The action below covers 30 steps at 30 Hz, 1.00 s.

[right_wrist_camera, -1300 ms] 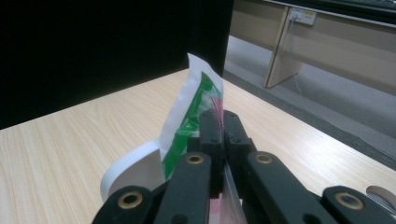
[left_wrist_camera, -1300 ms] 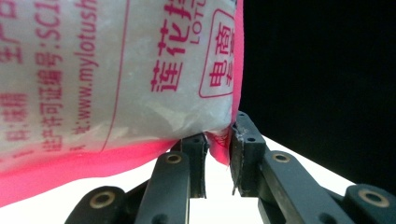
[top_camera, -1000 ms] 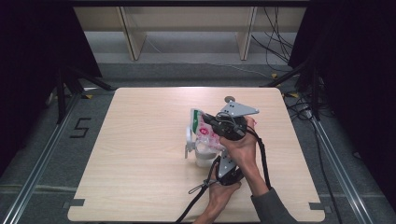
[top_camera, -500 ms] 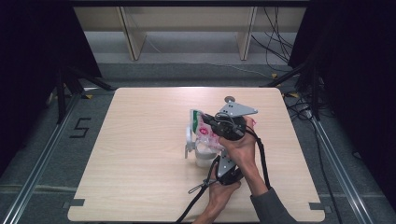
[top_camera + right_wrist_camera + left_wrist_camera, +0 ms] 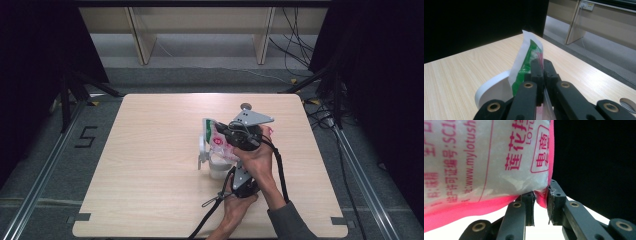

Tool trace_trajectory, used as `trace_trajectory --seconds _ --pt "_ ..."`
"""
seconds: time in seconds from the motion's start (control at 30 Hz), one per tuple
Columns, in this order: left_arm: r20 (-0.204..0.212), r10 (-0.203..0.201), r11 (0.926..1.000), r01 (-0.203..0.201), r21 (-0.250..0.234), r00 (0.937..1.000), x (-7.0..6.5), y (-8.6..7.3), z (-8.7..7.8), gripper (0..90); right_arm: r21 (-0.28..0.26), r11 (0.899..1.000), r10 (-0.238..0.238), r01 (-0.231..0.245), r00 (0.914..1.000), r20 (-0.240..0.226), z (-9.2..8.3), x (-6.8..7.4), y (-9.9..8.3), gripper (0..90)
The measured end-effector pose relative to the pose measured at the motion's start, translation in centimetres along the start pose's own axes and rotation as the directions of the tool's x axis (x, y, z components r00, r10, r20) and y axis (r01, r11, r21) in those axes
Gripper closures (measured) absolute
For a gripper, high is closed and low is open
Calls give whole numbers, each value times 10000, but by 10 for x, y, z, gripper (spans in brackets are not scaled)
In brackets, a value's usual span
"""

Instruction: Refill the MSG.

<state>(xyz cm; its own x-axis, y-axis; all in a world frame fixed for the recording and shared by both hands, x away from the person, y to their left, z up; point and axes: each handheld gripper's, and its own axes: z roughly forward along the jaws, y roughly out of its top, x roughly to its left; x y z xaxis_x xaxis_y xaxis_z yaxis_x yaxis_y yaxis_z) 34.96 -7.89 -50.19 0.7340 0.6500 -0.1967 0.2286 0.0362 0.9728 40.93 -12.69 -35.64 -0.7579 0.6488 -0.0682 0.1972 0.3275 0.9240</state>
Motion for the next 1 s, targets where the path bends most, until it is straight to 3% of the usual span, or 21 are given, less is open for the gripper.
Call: trace_trajectory --seconds 0.5,0.77,1.0 --pt "29 1 10000 -1 -73 10000 -1 0 0 773 7 9996 297 -297 9995 106 -2 0 0 900" --pt "35 25 9999 -24 -99 10000 -1 0 0 773 -98 10000 15 -14 10000 32 -2 -2 1 900" --pt "68 19 9999 -17 -165 10000 0 1 1 773 -141 9997 177 -175 9998 87 -3 0 1 900"
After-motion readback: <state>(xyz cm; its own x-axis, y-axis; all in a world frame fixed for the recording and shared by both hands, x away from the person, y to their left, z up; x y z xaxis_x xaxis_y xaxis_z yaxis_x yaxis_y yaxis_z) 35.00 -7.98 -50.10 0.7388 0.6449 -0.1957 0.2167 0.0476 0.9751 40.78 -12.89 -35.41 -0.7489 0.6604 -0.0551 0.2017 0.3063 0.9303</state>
